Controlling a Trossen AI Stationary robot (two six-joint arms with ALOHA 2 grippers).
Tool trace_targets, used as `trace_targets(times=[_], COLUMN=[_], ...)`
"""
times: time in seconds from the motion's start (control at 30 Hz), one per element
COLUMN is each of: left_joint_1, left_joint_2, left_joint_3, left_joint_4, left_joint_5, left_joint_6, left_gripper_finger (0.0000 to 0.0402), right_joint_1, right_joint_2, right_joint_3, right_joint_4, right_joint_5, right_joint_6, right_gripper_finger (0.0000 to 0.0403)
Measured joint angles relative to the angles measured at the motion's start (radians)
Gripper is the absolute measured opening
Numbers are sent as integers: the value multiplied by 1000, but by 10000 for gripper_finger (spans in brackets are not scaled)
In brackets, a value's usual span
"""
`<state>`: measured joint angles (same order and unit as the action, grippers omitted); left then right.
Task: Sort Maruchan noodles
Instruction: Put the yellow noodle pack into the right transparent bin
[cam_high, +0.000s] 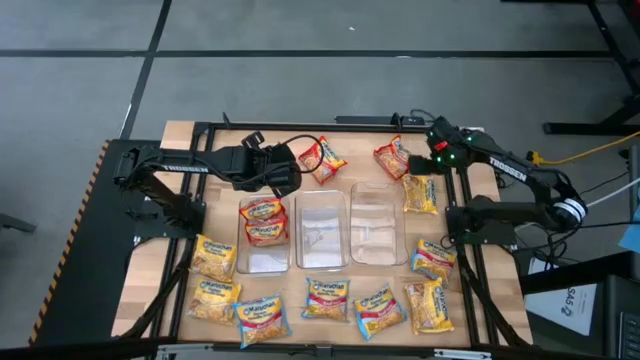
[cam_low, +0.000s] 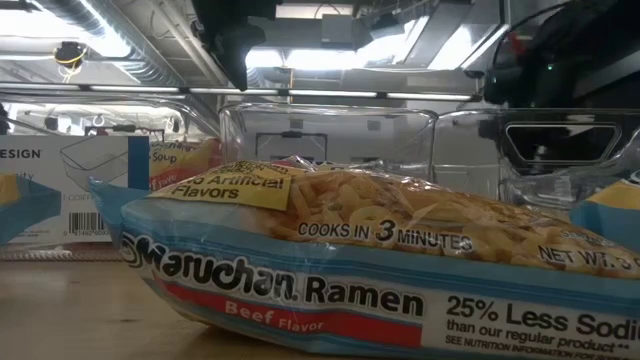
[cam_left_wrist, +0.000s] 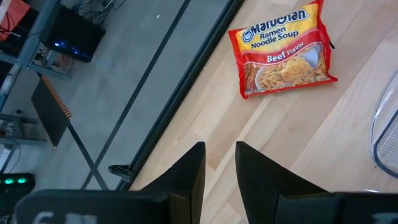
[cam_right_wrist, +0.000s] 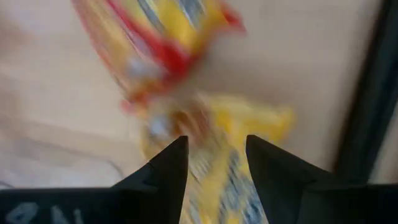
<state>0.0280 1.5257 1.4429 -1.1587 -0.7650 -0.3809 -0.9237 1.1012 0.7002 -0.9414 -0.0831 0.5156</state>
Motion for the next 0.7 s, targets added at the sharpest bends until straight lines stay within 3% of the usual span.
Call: trace_targets(times=[0.23, 0.7], left_joint_1=[0, 0], left_joint_2=[0, 0], left_joint_3=[0, 0], left_joint_4=[0, 0], left_joint_5=[0, 0], left_joint_6=[0, -1], left_gripper_finger=[82, 82], right_joint_1=[0, 0], right_joint_2=[33, 37], right_joint_3=[-2, -89], right_joint_4=[-67, -9], right_joint_5=[56, 70], right_joint_6=[48, 88], right_gripper_finger=[168, 168])
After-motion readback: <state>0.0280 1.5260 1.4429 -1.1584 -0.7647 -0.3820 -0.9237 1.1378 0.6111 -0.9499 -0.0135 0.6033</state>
